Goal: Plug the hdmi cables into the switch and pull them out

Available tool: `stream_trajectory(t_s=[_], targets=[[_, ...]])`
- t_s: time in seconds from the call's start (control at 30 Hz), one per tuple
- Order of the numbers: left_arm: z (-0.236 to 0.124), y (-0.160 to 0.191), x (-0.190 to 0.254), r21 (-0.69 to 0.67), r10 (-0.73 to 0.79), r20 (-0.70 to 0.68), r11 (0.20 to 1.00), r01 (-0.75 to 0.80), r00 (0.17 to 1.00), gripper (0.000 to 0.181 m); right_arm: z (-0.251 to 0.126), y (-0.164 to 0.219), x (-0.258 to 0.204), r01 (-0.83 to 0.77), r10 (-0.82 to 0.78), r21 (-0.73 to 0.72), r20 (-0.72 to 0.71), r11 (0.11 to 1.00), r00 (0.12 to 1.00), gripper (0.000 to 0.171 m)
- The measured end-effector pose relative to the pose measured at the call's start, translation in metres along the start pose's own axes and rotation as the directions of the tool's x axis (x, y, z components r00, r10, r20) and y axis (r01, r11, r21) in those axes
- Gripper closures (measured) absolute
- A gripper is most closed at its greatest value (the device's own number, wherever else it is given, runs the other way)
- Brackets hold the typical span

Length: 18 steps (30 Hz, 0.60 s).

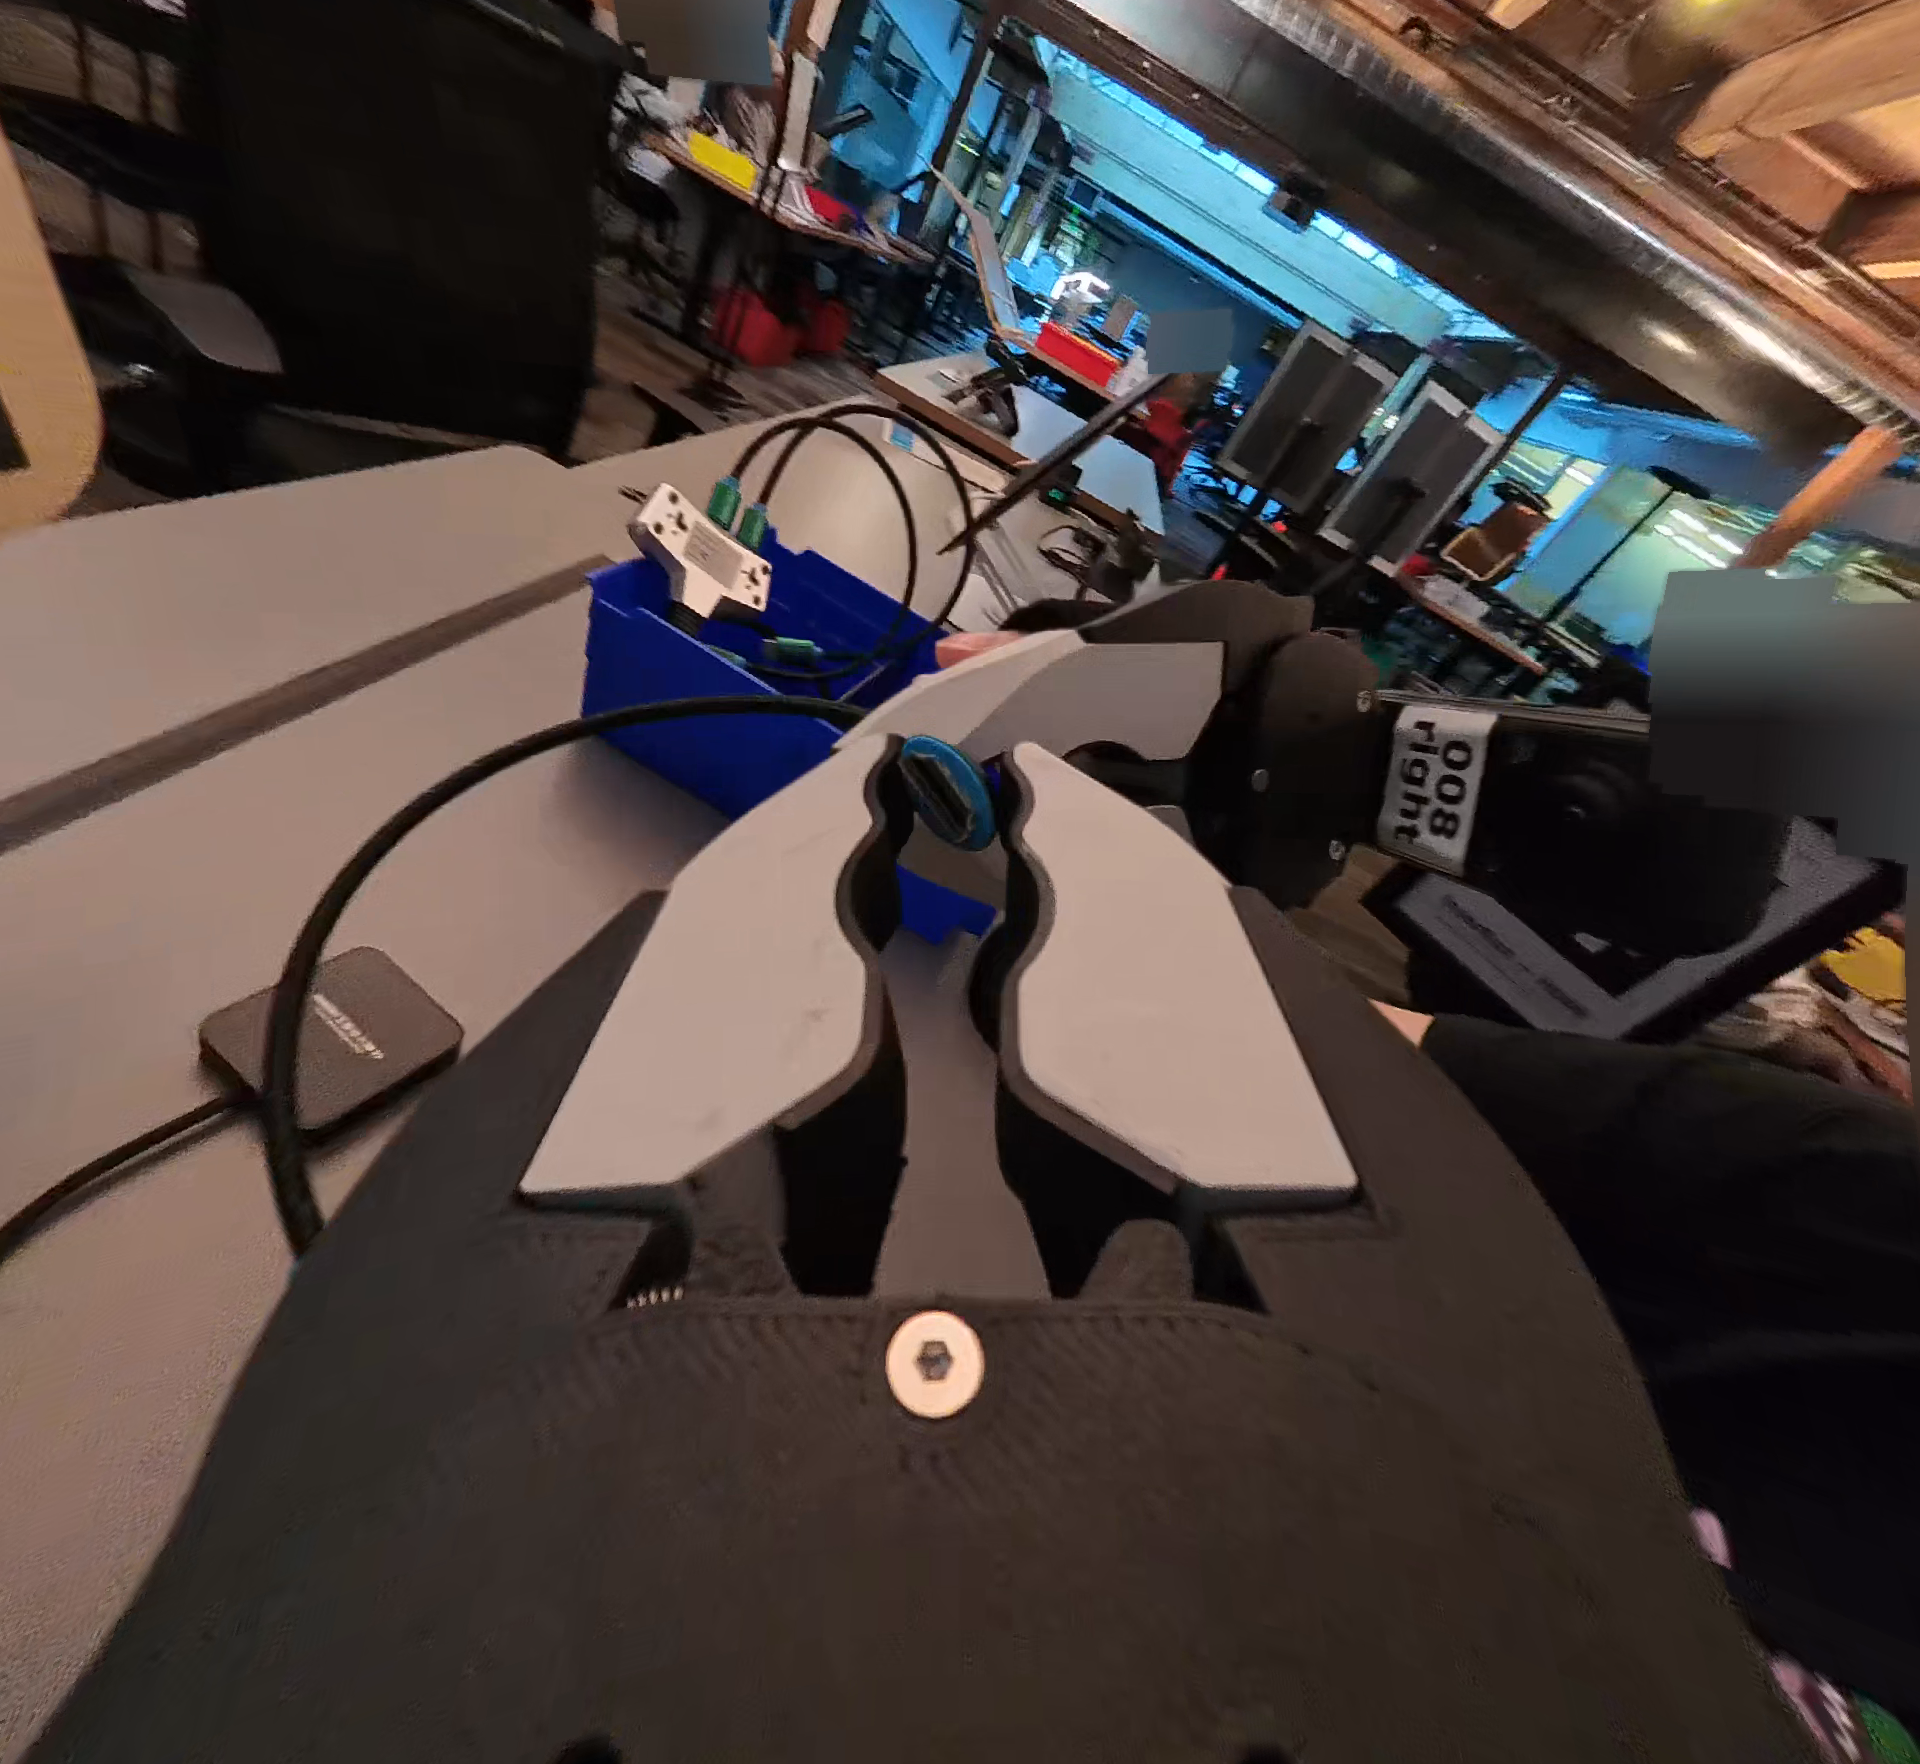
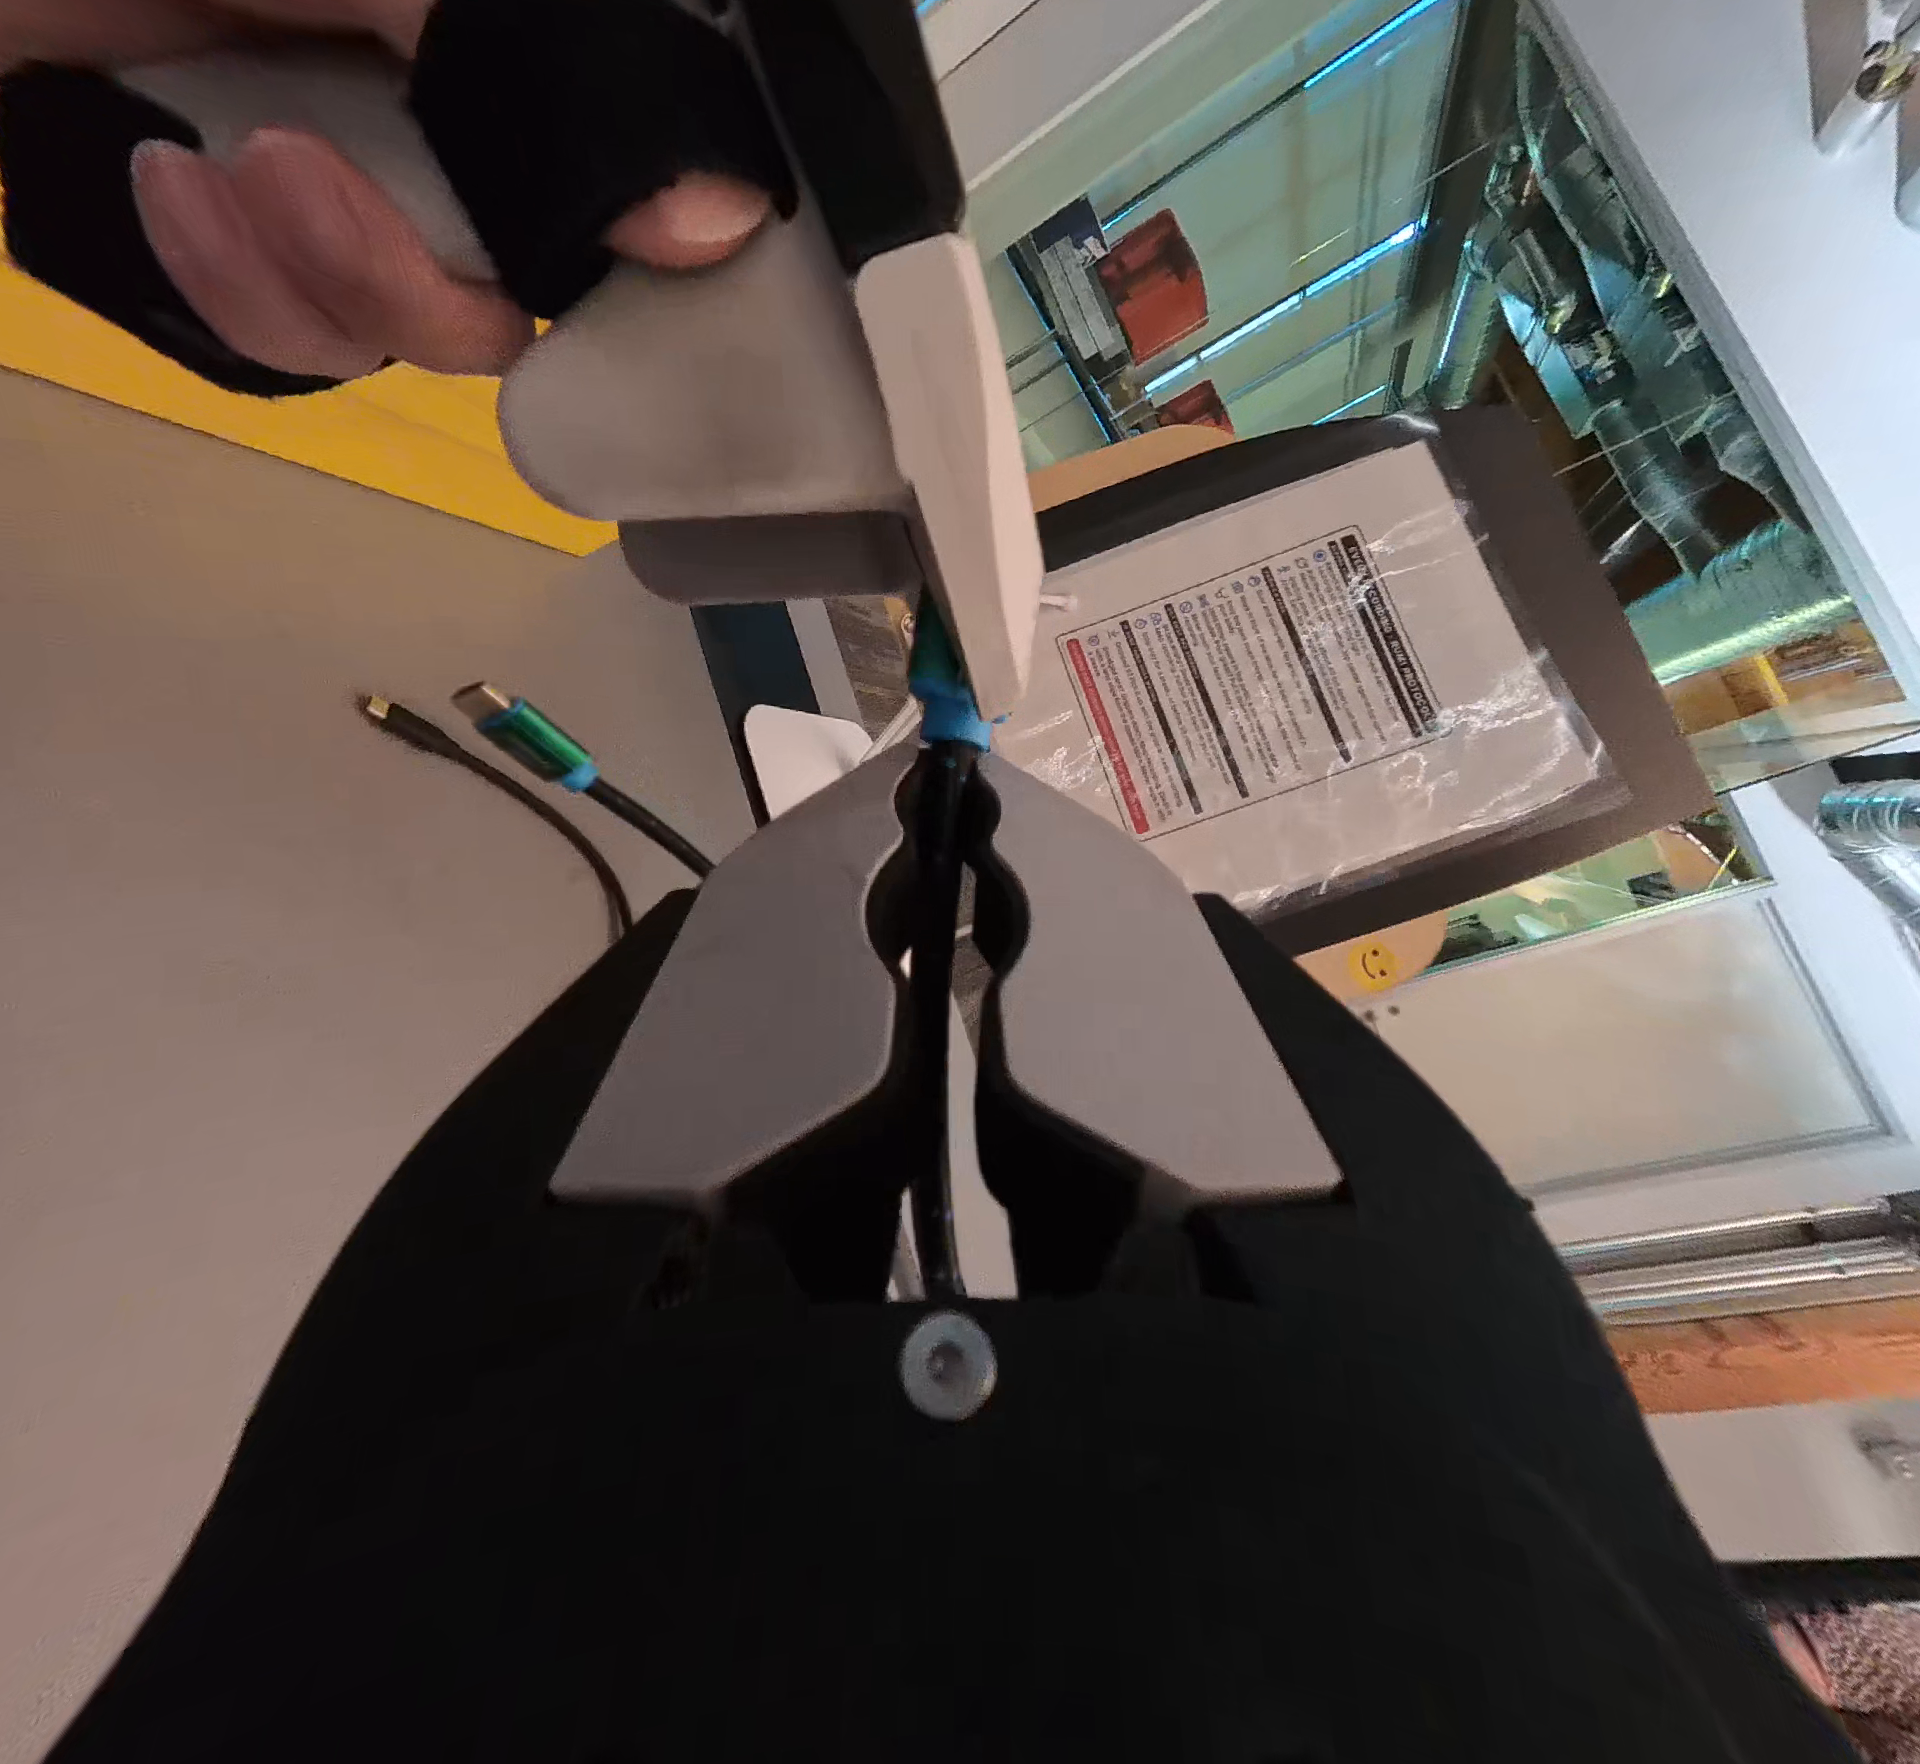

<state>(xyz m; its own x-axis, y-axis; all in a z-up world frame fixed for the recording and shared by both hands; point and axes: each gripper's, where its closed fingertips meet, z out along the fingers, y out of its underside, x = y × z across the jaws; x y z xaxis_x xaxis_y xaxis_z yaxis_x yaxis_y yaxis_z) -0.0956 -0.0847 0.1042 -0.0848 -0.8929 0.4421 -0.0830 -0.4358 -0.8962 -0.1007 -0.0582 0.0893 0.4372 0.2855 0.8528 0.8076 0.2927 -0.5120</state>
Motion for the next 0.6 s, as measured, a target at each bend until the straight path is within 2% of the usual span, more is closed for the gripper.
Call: stream_trajectory(t_s=[0.13, 0.2, 0.27, 0.3, 0.37, 0.4, 0.43, 0.47, 0.5, 0.53, 0.6], targets=[[-0.004, -0.004, -0.005, 0.01, 0.008, 0.001, 1.0, -0.008, 1.0, 0.167, 0.002, 0.003, 0.005, -0.003, 0.004, 0.009, -0.047, 1.0, 0.999, 0.159], [-0.014, -0.016, -0.016, 0.079, -0.001, 0.051, 0.997, -0.003, 0.999, 0.167, -0.002, 0.002, 0.021, -0.001, 0.004, 0.025, -0.147, 1.0, 0.989, 0.143], [-0.028, -0.027, -0.027, 0.146, -0.016, 0.094, 0.989, 0.002, 0.995, 0.167, -0.011, -0.009, 0.028, -0.038, 0.056, 0.103, -0.178, 0.994, 0.982, 0.144], [-0.034, -0.032, -0.031, 0.17, -0.024, 0.107, 0.986, 0.005, 0.994, 0.167, -0.013, -0.02, 0.02, -0.079, 0.101, 0.176, -0.117, 0.981, 0.988, 0.15], [-0.042, -0.038, -0.033, 0.206, -0.043, 0.098, 0.978, 0.022, 0.994, 0.167, -0.014, -0.044, -0.015, -0.218, 0.182, 0.312, 0.14, 0.925, 0.973, 0.159], [-0.044, -0.039, -0.03, 0.213, -0.055, 0.073, 0.976, 0.039, 0.996, 0.168, -0.011, -0.051, -0.03, -0.319, 0.24, 0.324, 0.261, 0.891, 0.935, 0.157], [-0.043, -0.04, -0.025, 0.214, -0.07, 0.038, 0.975, 0.061, 0.997, 0.168, -0.003, -0.053, -0.042, -0.415, 0.309, 0.299, 0.343, 0.859, 0.887, 0.148], [-0.042, -0.039, -0.019, 0.211, -0.086, -0.007, 0.974, 0.086, 0.996, 0.167, 0.007, -0.051, -0.049, -0.489, 0.379, 0.264, 0.372, 0.832, 0.847, 0.129], [-0.039, -0.038, -0.01, 0.204, -0.1, -0.056, 0.973, 0.109, 0.993, 0.168, 0.02, -0.044, -0.049, -0.545, 0.455, 0.249, 0.341, 0.8, 0.823, 0.112], [-0.035, -0.037, -0.001, 0.192, -0.111, -0.104, 0.973, 0.13, 0.988, 0.168, 0.028, -0.037, -0.045, -0.582, 0.515, 0.271, 0.284, 0.766, 0.809, 0.108], [-0.026, -0.031, 0.016, 0.157, -0.132, -0.187, 0.974, 0.162, 0.973, 0.168, 0.026, -0.03, -0.03, -0.62, 0.598, 0.413, 0.2, 0.667, 0.776, 0.107]])
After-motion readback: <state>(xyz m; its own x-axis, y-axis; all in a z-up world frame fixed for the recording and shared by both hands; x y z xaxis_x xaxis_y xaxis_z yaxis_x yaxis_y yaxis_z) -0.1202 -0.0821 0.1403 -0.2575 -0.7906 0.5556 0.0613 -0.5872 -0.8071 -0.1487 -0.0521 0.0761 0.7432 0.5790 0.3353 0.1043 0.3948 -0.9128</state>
